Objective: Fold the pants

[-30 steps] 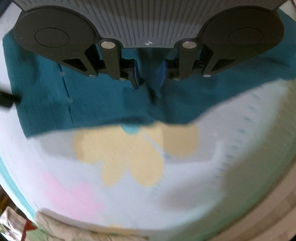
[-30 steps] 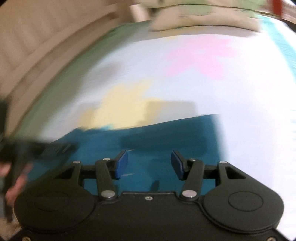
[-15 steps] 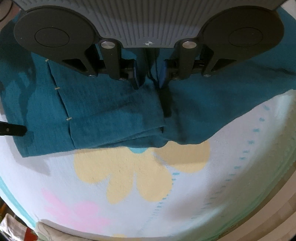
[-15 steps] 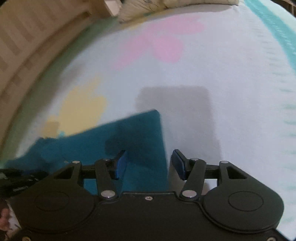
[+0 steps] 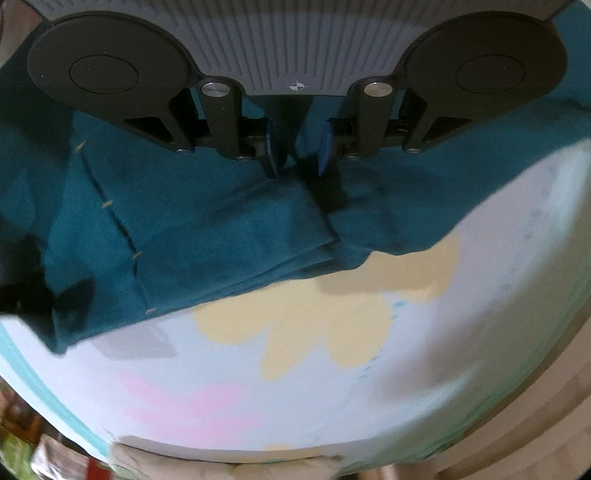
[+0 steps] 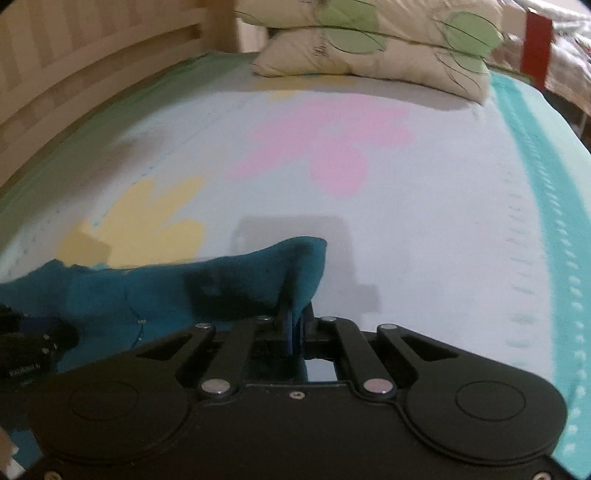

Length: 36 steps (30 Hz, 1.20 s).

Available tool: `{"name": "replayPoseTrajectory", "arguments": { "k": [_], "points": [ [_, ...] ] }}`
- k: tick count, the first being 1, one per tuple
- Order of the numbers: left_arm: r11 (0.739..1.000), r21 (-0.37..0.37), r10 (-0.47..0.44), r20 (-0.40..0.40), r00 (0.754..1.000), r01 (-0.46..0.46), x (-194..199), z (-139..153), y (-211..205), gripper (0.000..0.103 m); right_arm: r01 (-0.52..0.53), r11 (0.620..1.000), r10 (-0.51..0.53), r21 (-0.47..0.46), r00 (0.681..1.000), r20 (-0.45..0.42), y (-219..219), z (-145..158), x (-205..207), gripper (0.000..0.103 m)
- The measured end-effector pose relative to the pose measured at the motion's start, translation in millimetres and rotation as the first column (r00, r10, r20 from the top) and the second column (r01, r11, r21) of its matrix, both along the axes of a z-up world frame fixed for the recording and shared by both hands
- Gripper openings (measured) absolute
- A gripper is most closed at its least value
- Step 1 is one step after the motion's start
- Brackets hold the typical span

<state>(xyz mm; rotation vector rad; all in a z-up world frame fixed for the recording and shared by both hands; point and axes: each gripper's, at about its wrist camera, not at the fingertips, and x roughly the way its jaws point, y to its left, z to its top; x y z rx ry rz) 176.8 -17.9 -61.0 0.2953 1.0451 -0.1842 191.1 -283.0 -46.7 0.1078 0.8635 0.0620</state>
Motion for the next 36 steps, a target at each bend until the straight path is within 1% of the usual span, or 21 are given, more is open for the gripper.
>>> {"name": "replayPoseTrajectory", "arguments": {
  "k": [1,2,3,5,6,8,10,11,12,14,16,18,20,22,24,26,27,29,31,34,36],
  "points": [
    [1.000,0.003,-0.015,0.001,1.000,0.015,1.5,-1.0,-6.5,0.023,0.018,0.999,-0.018,-0.031,1.000,0.003,-6.6,2.0,2.2,0.006],
    [1.000,0.007,-0.025,-0.002,1.000,0.025,3.3,-2.0,-12.2,0.023,0.046,0.998,-0.046,-0.038,0.999,0.003,-15.7,3.8,4.5,0.006],
    [0.999,0.012,-0.031,-0.011,0.999,0.031,5.4,-3.6,-17.5,0.023,0.058,0.998,-0.058,-0.016,0.998,-0.001,-15.3,-0.7,13.6,0.007],
    [1.000,0.015,-0.026,-0.014,1.000,0.026,8.1,-5.8,-22.8,0.023,0.073,0.996,-0.073,0.056,0.997,-0.013,-29.2,-1.8,20.6,0.007],
    [1.000,0.018,-0.022,-0.012,1.000,0.022,8.9,-6.5,-24.9,0.023,0.069,0.996,-0.067,0.063,0.997,-0.026,-23.0,-6.0,28.2,0.007],
    [1.000,0.019,-0.021,-0.012,1.000,0.021,8.6,-6.5,-25.4,0.023,0.069,0.997,-0.067,0.047,0.997,-0.042,-20.7,-13.1,33.1,0.007],
    [1.000,0.006,-0.020,-0.017,1.000,0.020,4.8,-2.3,-23.1,0.023,0.069,0.996,-0.065,0.058,0.996,-0.059,-20.5,-22.3,36.2,0.011],
    [1.000,0.000,-0.016,-0.020,1.000,0.016,2.6,0.2,-21.0,0.023,0.079,0.994,-0.073,0.082,0.995,-0.069,-22.9,-24.7,36.3,0.021],
    [1.000,-0.014,-0.012,-0.024,1.000,0.012,2.7,2.2,-17.4,0.023,0.096,0.990,-0.089,0.099,0.994,-0.070,-30.3,-22.9,32.2,0.027],
    [0.999,-0.049,0.014,-0.039,0.999,-0.016,0.6,5.4,-12.2,0.023,0.109,0.983,-0.099,0.146,0.992,-0.072,-42.4,-16.9,22.0,0.031],
    [0.995,-0.086,0.046,-0.071,0.996,-0.052,-1.3,6.3,-8.4,0.023,0.101,0.983,-0.088,0.156,0.992,-0.088,-52.1,-9.5,9.7,0.033],
    [0.992,-0.102,0.061,-0.084,0.995,-0.070,-5.5,6.9,-8.0,0.023,0.102,0.980,-0.081,0.173,0.989,-0.123,-61.8,-6.2,-3.6,0.034],
    [0.993,-0.093,0.064,-0.082,0.995,-0.071,-11.3,6.0,-10.4,0.023,0.113,0.972,-0.076,0.204,0.981,-0.178,-70.7,-9.0,-15.8,0.036],
    [0.994,-0.087,0.061,-0.093,0.994,-0.069,-12.0,2.2,-10.9,0.023,0.115,0.968,-0.063,0.221,0.972,-0.226,-75.0,-15.5,-23.1,0.036],
    [0.996,-0.073,0.051,-0.096,0.994,-0.058,-14.3,-0.9,-14.9,0.023,0.109,0.975,-0.051,0.194,0.958,-0.281,-73.5,-24.3,-29.2,0.036],
    [0.997,-0.055,0.041,-0.092,0.995,-0.046,-17.0,-2.7,-15.8,0.023,0.108,0.985,-0.052,0.137,0.933,-0.357,-69.2,-36.9,-29.8,0.036],
    [0.998,-0.053,0.035,-0.090,0.995,-0.040,-17.8,-2.5,-15.3,0.023,0.106,0.985,-0.055,0.134,0.939,-0.339,-68.1,-37.0,-31.3,0.034],
    [0.998,-0.054,0.025,-0.096,0.995,-0.030,-16.4,-0.7,-12.7,0.024,0.136,0.983,-0.087,0.126,0.939,-0.333,-66.0,-30.5,-31.9,0.035],
    [0.997,-0.067,0.034,-0.104,0.994,-0.041,-12.6,4.1,-5.9,0.023,0.153,0.980,-0.112,0.125,0.951,-0.288,-60.0,-15.8,-35.7,0.036],
    [0.995,-0.077,0.055,-0.094,0.994,-0.062,-4.1,13.2,6.6,0.023,0.106,0.988,-0.084,0.115,0.979,-0.187,-37.3,11.1,-41.3,0.036],
    [0.996,-0.052,0.072,-0.086,0.994,-0.077,1.7,19.8,15.1,0.023,0.036,0.992,-0.019,0.122,0.990,-0.138,-12.4,23.2,-45.3,0.036]
  ]
}}
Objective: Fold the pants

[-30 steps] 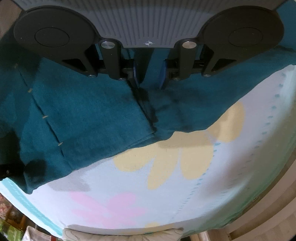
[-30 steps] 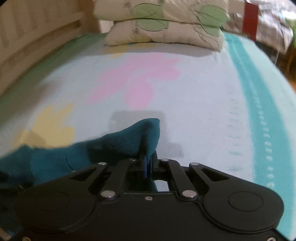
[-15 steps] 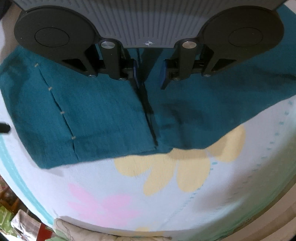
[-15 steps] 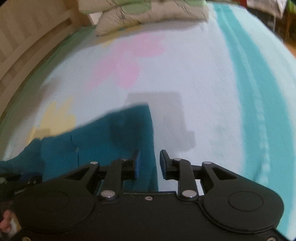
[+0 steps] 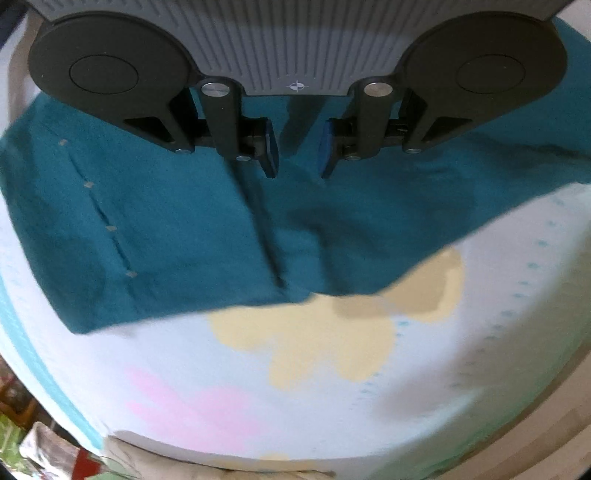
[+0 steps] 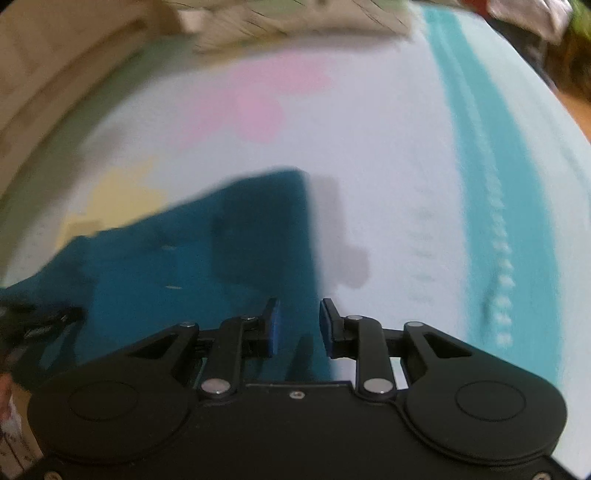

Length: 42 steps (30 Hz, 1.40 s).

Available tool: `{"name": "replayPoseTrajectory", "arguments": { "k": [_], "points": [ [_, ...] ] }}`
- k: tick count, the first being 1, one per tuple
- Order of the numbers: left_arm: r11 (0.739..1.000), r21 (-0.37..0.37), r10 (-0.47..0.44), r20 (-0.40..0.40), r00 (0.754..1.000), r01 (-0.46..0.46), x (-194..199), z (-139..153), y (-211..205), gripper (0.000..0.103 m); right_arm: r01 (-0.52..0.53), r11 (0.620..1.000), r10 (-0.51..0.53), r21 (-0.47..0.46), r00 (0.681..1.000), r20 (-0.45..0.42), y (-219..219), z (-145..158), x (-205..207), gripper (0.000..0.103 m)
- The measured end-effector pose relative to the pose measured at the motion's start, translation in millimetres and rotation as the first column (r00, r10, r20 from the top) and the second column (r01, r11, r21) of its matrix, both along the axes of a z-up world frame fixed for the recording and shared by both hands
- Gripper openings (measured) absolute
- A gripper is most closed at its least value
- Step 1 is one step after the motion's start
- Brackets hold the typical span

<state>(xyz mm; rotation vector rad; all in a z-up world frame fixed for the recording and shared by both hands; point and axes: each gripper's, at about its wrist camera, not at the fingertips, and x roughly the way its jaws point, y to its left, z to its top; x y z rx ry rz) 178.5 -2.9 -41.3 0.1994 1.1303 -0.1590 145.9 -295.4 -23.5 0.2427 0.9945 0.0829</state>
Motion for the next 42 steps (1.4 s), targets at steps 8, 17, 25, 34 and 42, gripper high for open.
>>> {"name": "replayPoseTrajectory", "arguments": {
  "k": [8,17,25,34,42],
  "points": [
    [0.995,0.024,0.101,-0.022,0.995,-0.100,13.1,6.4,38.1,0.023,-0.353,0.932,0.346,0.081,0.934,0.083,116.6,0.8,-14.2,0.040],
    [0.993,0.047,0.106,-0.004,0.994,-0.106,18.8,11.0,55.2,0.023,-0.574,0.811,0.581,-0.113,0.813,0.035,174.2,-16.5,-38.3,0.057],
    [0.984,0.047,0.173,0.003,0.985,-0.173,21.5,17.1,83.2,0.023,-0.574,0.806,0.585,-0.144,0.810,0.043,177.5,-17.5,-40.1,0.008],
    [0.975,0.036,0.220,0.029,0.975,-0.221,22.4,33.2,104.6,0.023,-0.459,0.887,0.461,-0.045,0.880,0.113,174.2,-10.8,-28.6,0.021],
    [0.974,0.051,0.218,0.014,0.976,-0.219,23.5,28.5,100.6,0.023,-0.512,0.850,0.522,-0.124,0.851,0.059,163.5,-12.0,-52.1,0.061]
  ]
}}
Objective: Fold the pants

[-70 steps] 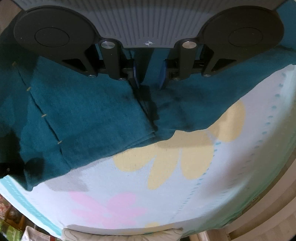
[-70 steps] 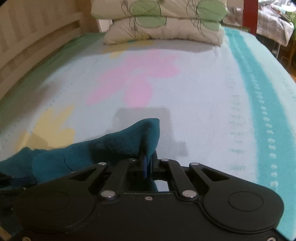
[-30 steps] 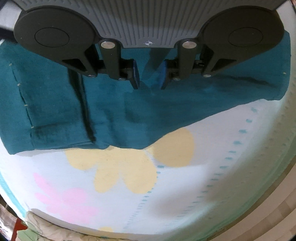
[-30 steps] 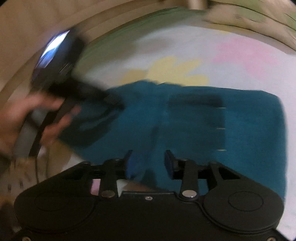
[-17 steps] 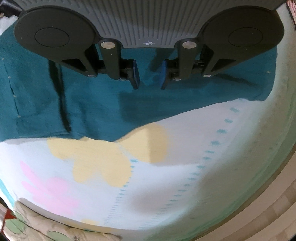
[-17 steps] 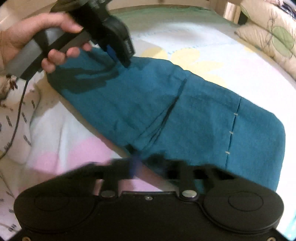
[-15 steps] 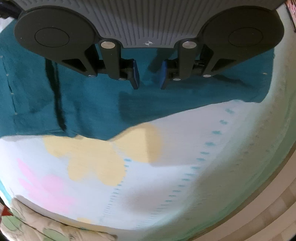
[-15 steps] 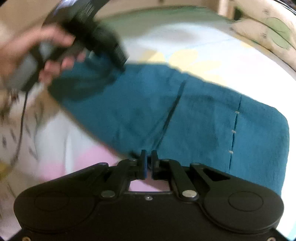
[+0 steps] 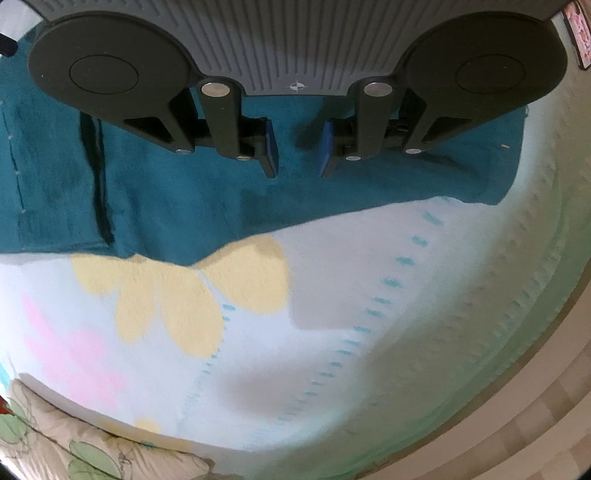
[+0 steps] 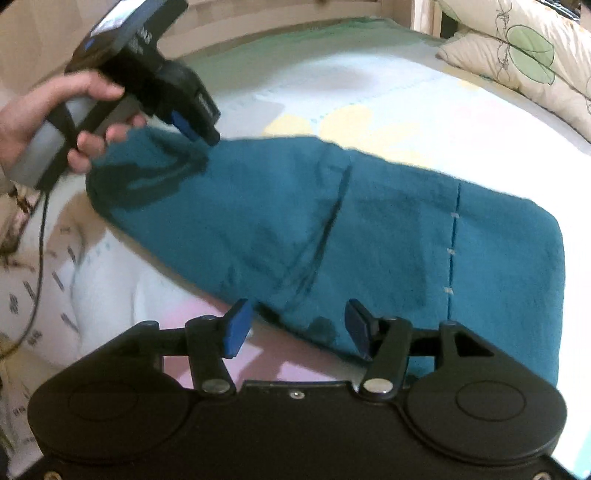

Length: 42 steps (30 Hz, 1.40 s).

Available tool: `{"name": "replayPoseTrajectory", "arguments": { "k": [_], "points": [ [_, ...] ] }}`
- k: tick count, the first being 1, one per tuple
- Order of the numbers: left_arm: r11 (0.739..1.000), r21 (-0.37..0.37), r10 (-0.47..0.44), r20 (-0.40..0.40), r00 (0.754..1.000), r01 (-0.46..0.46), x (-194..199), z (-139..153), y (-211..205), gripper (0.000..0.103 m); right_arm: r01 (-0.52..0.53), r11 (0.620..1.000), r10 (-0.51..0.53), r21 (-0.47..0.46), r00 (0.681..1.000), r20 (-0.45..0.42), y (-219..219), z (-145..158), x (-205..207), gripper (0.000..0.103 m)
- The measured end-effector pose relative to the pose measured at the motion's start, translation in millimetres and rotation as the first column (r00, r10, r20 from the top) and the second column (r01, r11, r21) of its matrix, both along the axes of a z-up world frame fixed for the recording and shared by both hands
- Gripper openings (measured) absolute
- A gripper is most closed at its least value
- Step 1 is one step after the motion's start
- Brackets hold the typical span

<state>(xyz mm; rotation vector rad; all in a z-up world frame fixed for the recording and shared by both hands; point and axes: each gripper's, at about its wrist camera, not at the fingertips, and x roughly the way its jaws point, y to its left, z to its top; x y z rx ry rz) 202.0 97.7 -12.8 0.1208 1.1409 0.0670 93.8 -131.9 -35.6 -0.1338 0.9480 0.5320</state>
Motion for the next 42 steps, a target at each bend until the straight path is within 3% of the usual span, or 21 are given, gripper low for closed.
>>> {"name": "replayPoseTrajectory", "arguments": {
  "k": [1,3,4,6,9,12,15,19,21,25,27,32,37,40,42],
  "points": [
    [1.000,0.002,-0.006,-0.004,1.000,0.006,-0.6,-1.0,-1.3,0.023,-0.005,1.000,0.005,-0.008,1.000,0.008,0.2,-1.9,-1.0,0.059],
    [1.000,0.016,-0.015,-0.006,1.000,0.015,-1.8,-2.2,-4.3,0.023,-0.031,0.999,0.032,-0.028,0.999,0.004,2.4,-5.3,-1.8,0.042],
    [1.000,0.020,-0.017,-0.006,1.000,0.017,-2.0,-2.5,-5.2,0.023,-0.038,0.999,0.038,-0.038,0.999,0.009,4.2,-6.9,-1.6,0.039],
    [1.000,0.020,-0.020,-0.011,1.000,0.020,-2.4,-3.2,-5.9,0.023,-0.035,0.999,0.036,-0.041,0.999,0.027,5.8,-7.5,-1.5,0.015],
    [1.000,0.021,-0.018,-0.016,1.000,0.018,-2.6,-3.8,-5.3,0.023,0.038,0.999,-0.038,0.012,0.998,0.047,1.6,-1.0,3.2,0.007],
    [0.999,0.027,-0.020,-0.023,1.000,0.020,-1.9,-6.3,-6.6,0.023,0.115,0.986,-0.121,0.123,0.992,0.043,-6.3,9.5,9.6,0.007],
    [0.999,0.026,-0.020,-0.034,0.999,0.020,-1.4,-10.4,-8.7,0.023,0.157,0.969,-0.157,0.192,0.988,-0.014,-9.2,5.8,16.2,0.007],
    [0.999,0.030,-0.032,-0.037,0.999,0.033,-2.5,-11.6,-12.9,0.023,0.152,0.977,-0.135,0.152,0.984,-0.120,-1.3,-21.0,18.5,0.008],
    [0.999,0.030,-0.035,-0.038,0.999,0.037,-2.3,-11.8,-13.2,0.023,0.154,0.978,-0.132,0.138,0.979,-0.154,0.4,-29.8,15.8,0.015],
    [1.000,0.020,-0.013,-0.038,0.999,0.014,0.5,-10.7,-8.5,0.023,0.161,0.972,-0.141,0.173,0.983,-0.119,-3.9,-16.7,8.6,0.027],
    [1.000,0.016,-0.006,-0.025,1.000,0.007,4.3,-5.3,-7.3,0.023,0.149,0.974,-0.136,0.171,0.987,-0.085,-3.3,-7.2,7.2,0.038],
    [0.996,0.074,-0.046,0.055,0.997,0.042,13.4,23.8,-16.5,0.023,0.132,0.969,-0.126,0.207,0.991,-0.041,3.9,5.8,14.7,0.038],
    [0.983,0.131,-0.140,0.073,0.987,0.130,33.8,48.4,-35.1,0.023,0.137,0.963,-0.131,0.232,0.991,-0.041,18.9,4.4,29.3,0.039],
    [0.985,0.033,-0.168,0.035,0.985,0.167,50.8,58.1,-36.3,0.023,0.151,0.958,-0.140,0.244,0.988,-0.058,26.9,-0.2,37.7,0.039],
    [0.988,-0.044,-0.147,-0.046,0.988,0.145,61.5,57.8,-31.3,0.023,0.169,0.950,-0.153,0.262,0.985,-0.080,29.5,-2.9,42.8,0.039]
  ]
}}
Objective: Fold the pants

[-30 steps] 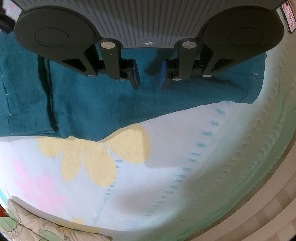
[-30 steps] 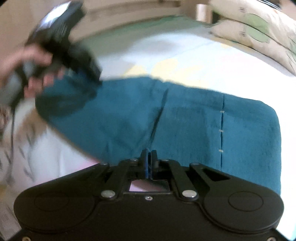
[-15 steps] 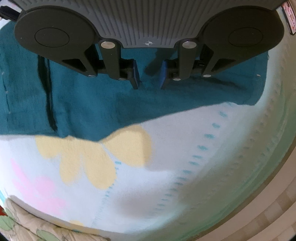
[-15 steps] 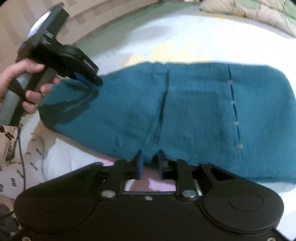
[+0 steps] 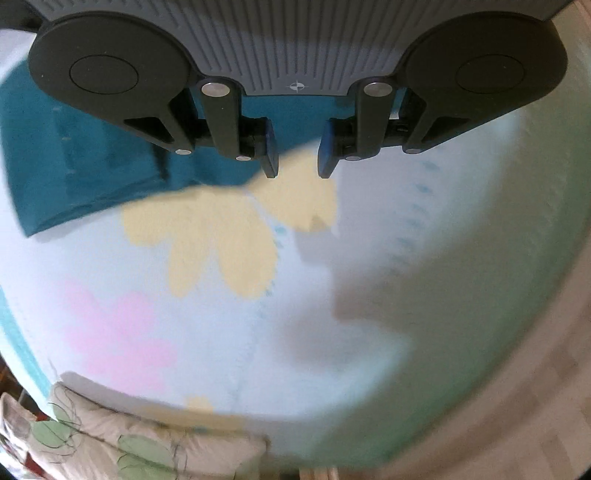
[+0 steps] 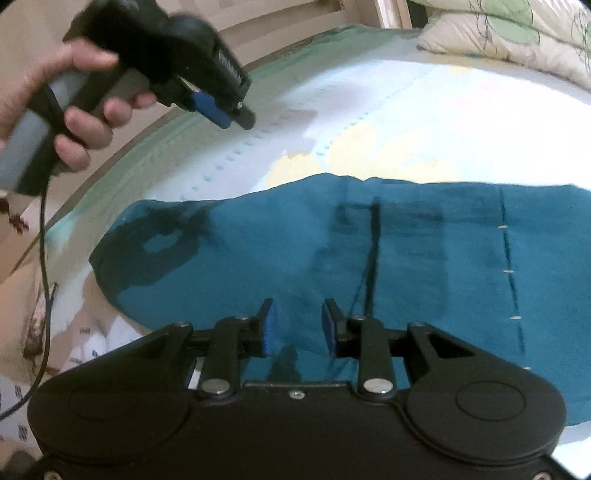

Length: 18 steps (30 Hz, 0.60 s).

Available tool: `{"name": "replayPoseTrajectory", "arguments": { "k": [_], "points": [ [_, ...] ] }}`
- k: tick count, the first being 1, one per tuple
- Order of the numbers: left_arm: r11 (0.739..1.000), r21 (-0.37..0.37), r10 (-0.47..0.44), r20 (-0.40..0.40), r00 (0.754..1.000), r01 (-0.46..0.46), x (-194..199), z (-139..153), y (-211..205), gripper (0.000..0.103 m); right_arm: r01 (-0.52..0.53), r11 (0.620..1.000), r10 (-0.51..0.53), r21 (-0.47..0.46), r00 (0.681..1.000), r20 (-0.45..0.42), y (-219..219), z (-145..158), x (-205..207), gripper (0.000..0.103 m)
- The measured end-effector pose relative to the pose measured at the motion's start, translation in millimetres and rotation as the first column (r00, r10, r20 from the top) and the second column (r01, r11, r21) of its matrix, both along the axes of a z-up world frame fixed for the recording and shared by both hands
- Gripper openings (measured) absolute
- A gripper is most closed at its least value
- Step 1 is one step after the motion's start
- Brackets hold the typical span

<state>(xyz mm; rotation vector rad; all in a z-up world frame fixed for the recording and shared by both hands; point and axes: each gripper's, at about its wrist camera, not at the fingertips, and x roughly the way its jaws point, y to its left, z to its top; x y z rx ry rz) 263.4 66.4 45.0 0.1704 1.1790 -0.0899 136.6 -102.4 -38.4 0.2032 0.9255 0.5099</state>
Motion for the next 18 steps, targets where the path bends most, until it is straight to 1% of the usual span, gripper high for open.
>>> {"name": "replayPoseTrajectory", "arguments": {
  "k": [1,2,3,5,6,7,8,11,13,15,18],
  "points": [
    [1.000,-0.009,0.007,-0.040,0.999,-0.008,1.9,-0.9,2.4,0.023,0.005,1.000,-0.005,0.008,1.000,-0.005,1.1,-0.7,1.7,0.039],
    [1.000,0.001,0.003,-0.072,0.997,-0.003,2.0,-1.3,4.4,0.023,0.009,1.000,-0.009,0.011,1.000,-0.009,2.0,-1.0,2.5,0.039],
    [0.999,0.035,-0.014,-0.091,0.996,0.017,0.0,-0.8,6.4,0.023,0.013,1.000,-0.013,0.011,1.000,-0.011,2.9,-1.8,3.8,0.040],
    [0.992,0.113,-0.041,-0.090,0.995,0.051,-8.6,3.0,12.1,0.023,0.019,1.000,-0.019,0.015,1.000,-0.014,3.8,-2.7,5.8,0.040],
    [0.989,0.140,-0.044,-0.081,0.996,0.056,-15.2,6.1,19.5,0.023,0.021,1.000,-0.020,0.017,1.000,-0.020,4.7,-3.7,7.8,0.040],
    [0.989,0.140,-0.036,-0.076,0.996,0.046,-19.9,8.9,28.0,0.023,0.019,1.000,-0.019,0.016,0.999,-0.026,5.6,-4.6,9.2,0.040],
    [0.992,0.124,-0.015,-0.069,0.998,0.023,-24.6,12.1,39.6,0.023,0.018,1.000,-0.018,0.014,0.999,-0.031,6.8,-5.6,10.7,0.040],
    [0.995,0.069,0.083,-0.076,0.994,-0.078,-36.7,19.6,79.8,0.023,0.011,1.000,-0.011,0.003,0.999,-0.042,10.0,-8.8,14.3,0.040],
    [0.991,0.076,0.117,-0.082,0.990,-0.111,-44.0,22.4,102.0,0.023,0.009,1.000,-0.009,-0.001,0.999,-0.053,12.4,-10.8,16.5,0.041],
    [0.989,0.087,0.125,-0.091,0.988,-0.117,-52.3,23.2,123.2,0.023,0.009,1.000,-0.009,-0.001,0.998,-0.065,15.4,-14.1,20.0,0.041],
    [0.986,0.065,0.162,-0.086,0.983,-0.156,-67.5,16.1,152.6,0.023,0.001,1.000,-0.002,-0.005,0.997,-0.078,21.9,-17.9,23.9,0.041]
  ]
}}
